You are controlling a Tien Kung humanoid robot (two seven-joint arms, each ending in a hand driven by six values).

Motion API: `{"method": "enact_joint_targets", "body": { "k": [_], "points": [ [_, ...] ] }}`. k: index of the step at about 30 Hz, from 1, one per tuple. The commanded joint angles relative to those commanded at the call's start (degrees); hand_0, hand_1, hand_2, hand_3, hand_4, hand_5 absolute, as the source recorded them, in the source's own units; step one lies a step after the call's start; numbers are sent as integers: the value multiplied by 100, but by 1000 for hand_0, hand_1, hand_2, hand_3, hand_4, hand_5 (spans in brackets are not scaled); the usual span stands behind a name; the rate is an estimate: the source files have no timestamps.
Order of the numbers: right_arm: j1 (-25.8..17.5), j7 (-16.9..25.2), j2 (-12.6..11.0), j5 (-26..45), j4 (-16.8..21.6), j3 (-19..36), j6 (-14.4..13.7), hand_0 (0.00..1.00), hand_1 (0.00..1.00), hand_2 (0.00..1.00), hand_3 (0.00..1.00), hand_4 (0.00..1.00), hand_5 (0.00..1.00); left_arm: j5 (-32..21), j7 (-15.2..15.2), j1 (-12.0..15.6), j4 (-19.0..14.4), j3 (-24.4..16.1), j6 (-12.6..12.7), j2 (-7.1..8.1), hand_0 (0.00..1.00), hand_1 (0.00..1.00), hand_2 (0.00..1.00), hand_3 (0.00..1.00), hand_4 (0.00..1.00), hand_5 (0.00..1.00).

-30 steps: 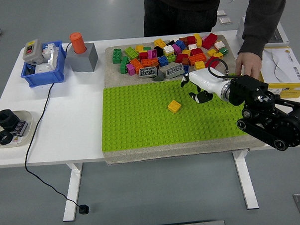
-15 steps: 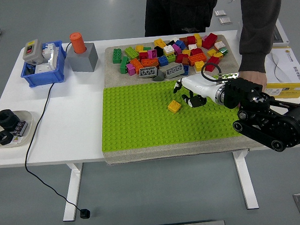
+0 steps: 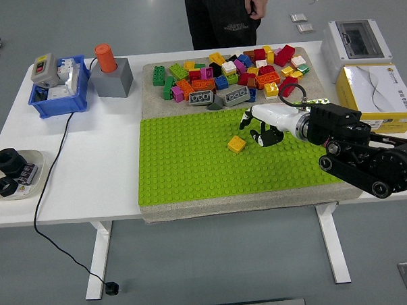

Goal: Pick up the button,place it on the desk,press the button,press the button

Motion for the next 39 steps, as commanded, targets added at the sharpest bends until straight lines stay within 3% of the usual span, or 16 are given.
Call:
{"method": "enact_joint_targets", "body": {
  "k": [6, 12, 22, 39],
  "points": [
    [-220, -163, 0, -504, 213, 200, -115, 340, 456, 750, 688, 316, 2, 68, -17, -3, 0, -59, -5, -22, 681, 650, 706, 765, 763, 606],
    [-383, -154, 32, -578, 299, 297, -118, 341, 456, 746, 691, 288, 2, 73, -36, 26, 0, -63, -17, -37, 681, 650, 708, 764, 763, 606],
    [-517, -86, 56, -809, -16, 849, -282, 339, 453, 744, 690, 283, 2, -67, -34, 22, 0, 70, -18, -35, 681, 650, 707, 764, 764, 603],
    [-896, 180, 254, -1315, 259, 1026, -267, 337, 453, 731, 706, 245, 2, -227, -82, 74, 0, 208, 8, -53, 680, 650, 710, 765, 764, 600]
  ]
}}
